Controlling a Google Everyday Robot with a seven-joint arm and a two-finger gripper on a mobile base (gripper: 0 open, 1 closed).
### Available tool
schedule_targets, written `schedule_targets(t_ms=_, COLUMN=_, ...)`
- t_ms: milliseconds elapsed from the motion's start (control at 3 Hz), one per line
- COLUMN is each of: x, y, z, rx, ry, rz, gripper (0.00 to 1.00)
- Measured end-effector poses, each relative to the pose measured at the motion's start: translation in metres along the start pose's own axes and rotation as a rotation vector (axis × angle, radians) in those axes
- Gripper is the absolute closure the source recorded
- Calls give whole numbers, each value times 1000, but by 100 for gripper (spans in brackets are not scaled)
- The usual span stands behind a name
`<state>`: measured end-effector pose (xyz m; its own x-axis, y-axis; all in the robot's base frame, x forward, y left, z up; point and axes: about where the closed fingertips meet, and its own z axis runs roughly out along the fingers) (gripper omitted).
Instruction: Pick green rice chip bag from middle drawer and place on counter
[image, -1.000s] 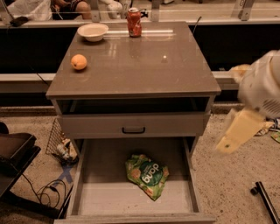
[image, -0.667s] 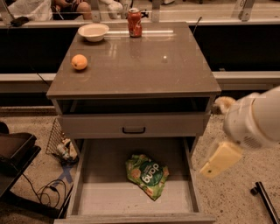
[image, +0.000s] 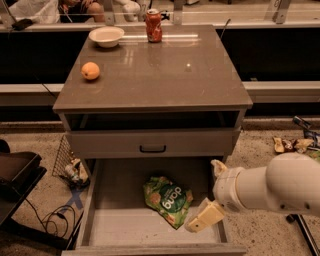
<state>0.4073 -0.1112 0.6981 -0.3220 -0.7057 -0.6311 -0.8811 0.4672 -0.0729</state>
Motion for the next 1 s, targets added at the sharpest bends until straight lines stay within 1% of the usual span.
schedule_targets(t_ms=333, x=-5, y=-20, z=4, rx=75, ry=-28, rz=4, gripper=0)
schedule_targets(t_ms=667, x=-5, y=-20, z=4, rx=75, ry=-28, rz=4, gripper=0)
schedule_targets(t_ms=1000, x=1, y=-24, z=28, rx=91, ry=-45, rz=30, gripper=0)
